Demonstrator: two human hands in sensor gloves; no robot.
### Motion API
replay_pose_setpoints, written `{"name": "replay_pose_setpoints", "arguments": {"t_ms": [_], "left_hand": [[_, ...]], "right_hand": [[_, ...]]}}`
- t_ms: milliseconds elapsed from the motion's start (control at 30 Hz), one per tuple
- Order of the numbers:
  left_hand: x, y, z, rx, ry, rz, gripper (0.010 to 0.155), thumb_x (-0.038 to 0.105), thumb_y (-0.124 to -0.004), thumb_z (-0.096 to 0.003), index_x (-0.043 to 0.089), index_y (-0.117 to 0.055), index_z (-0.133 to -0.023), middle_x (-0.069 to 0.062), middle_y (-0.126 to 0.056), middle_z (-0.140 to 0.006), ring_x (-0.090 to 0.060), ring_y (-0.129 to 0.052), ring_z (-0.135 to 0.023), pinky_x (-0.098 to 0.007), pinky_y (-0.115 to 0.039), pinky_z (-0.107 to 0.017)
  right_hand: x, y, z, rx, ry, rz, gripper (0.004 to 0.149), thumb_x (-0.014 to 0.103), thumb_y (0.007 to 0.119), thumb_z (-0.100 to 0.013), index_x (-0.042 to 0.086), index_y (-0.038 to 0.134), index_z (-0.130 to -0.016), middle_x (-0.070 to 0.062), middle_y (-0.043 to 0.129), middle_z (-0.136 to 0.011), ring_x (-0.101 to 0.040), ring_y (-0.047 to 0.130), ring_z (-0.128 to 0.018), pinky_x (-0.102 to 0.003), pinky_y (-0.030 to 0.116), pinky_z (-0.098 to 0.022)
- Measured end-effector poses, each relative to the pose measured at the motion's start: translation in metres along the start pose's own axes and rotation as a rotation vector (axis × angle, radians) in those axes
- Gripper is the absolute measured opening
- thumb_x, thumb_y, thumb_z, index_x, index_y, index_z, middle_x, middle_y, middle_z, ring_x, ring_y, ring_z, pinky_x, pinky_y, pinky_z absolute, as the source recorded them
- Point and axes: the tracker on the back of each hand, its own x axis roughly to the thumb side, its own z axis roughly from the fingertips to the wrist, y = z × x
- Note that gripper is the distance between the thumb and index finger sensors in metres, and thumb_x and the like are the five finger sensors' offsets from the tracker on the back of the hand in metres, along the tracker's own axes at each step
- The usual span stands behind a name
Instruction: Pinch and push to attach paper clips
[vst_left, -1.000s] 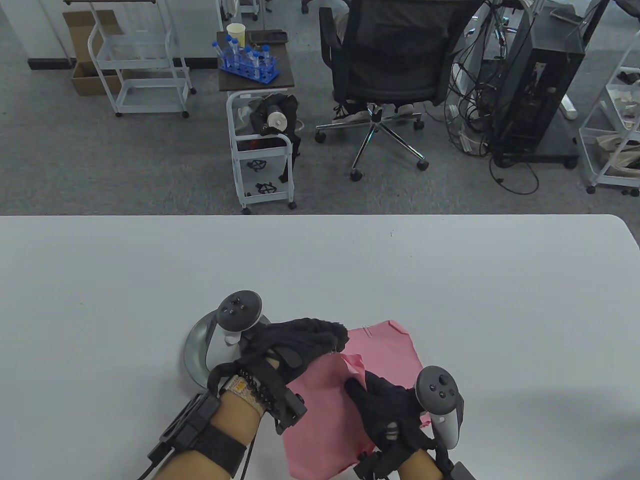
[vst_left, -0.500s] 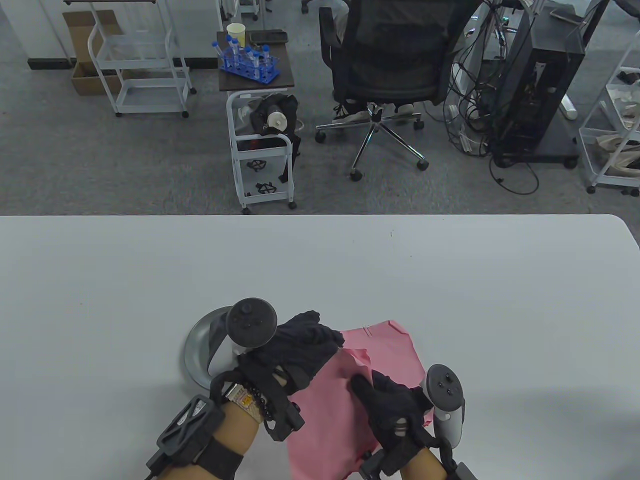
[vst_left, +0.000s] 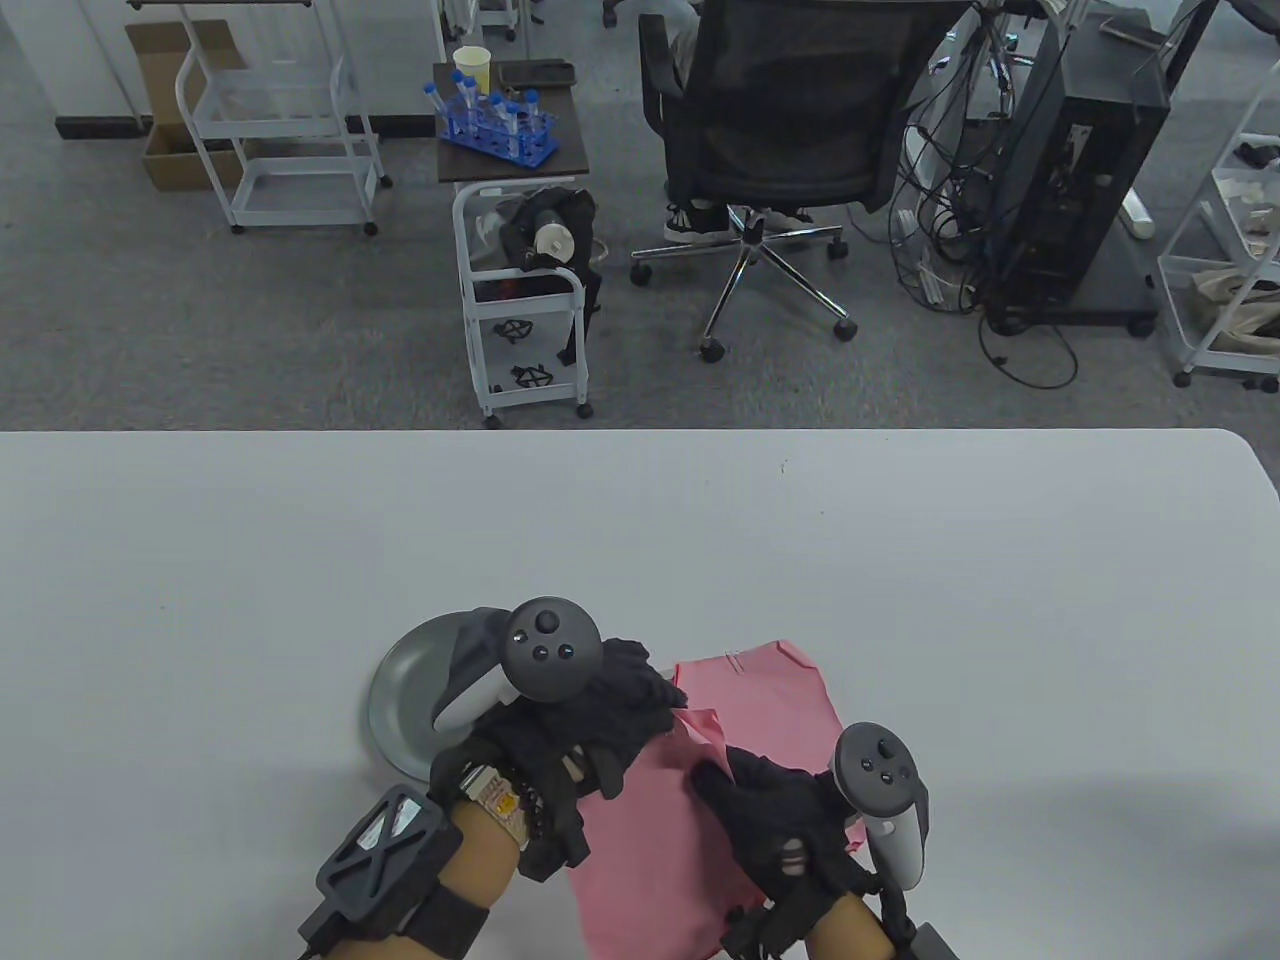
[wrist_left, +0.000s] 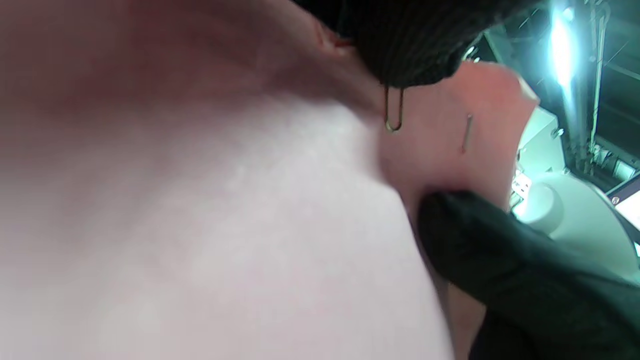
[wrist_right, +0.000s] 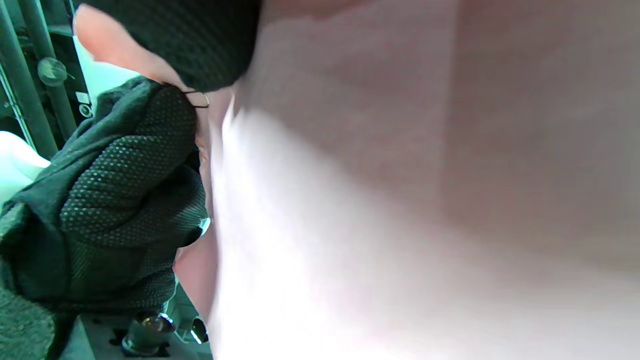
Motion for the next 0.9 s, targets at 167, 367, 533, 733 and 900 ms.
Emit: {"name": "replay_pose_setpoints", "arguments": {"t_ms": [167, 367, 533, 733, 900], "left_hand": [[-0.012, 0.006, 0.005, -0.014, 0.051, -0.004, 0.038, 0.036, -0.081, -0.0409, 0.024, -0.096, -0.073, -0.005, -0.096, -0.081, -0.031, -0.080, -0.094, -0.055, -0.061, -0.071], [-0.039, 0.018, 0.017, 0.043, 0.107, 0.176, 0.044, 0.040, -0.079, -0.0433, 0.024, -0.089, -0.082, -0.006, -0.089, -0.088, -0.033, -0.078, -0.094, -0.054, -0.060, -0.071], [-0.066, 0.023, 0.063, 0.390, 0.013, 0.302, 0.053, 0.049, -0.074, -0.0426, 0.026, -0.080, -0.090, -0.005, -0.086, -0.091, -0.033, -0.081, -0.090, -0.052, -0.064, -0.069], [-0.113, 0.003, 0.109, 0.351, 0.015, 0.553, 0.053, 0.049, -0.073, -0.0450, 0.024, -0.079, -0.091, -0.007, -0.086, -0.090, -0.034, -0.080, -0.090, -0.053, -0.063, -0.069], [-0.129, -0.012, 0.125, 0.307, 0.033, 0.578, 0.053, 0.050, -0.073, -0.0453, 0.023, -0.080, -0.091, -0.008, -0.087, -0.089, -0.034, -0.081, -0.089, -0.053, -0.064, -0.068]], "right_hand": [[0.004, 0.002, -0.001, 0.099, 0.089, 0.088, 0.053, 0.041, 0.075, -0.044, 0.014, 0.065, -0.088, -0.006, 0.094, -0.069, -0.028, 0.102, -0.049, -0.048, 0.079, -0.051], [0.005, -0.014, 0.000, 0.009, 0.126, 0.156, 0.042, 0.035, 0.078, -0.043, 0.018, 0.075, -0.081, -0.003, 0.097, -0.064, -0.024, 0.105, -0.044, -0.044, 0.082, -0.047], [0.012, -0.078, 0.014, -0.279, 0.125, 0.074, 0.042, 0.035, 0.074, -0.045, 0.016, 0.073, -0.082, -0.003, 0.097, -0.060, -0.020, 0.104, -0.035, -0.042, 0.084, -0.042], [-0.019, -0.127, -0.002, -0.188, 0.462, 0.179, 0.043, 0.035, 0.074, -0.046, 0.015, 0.072, -0.084, -0.004, 0.096, -0.060, -0.020, 0.103, -0.032, -0.042, 0.084, -0.041], [-0.028, -0.117, -0.028, -0.201, 0.573, 0.353, 0.043, 0.035, 0.077, -0.045, 0.015, 0.074, -0.083, -0.005, 0.097, -0.060, -0.023, 0.102, -0.033, -0.043, 0.083, -0.042]]}}
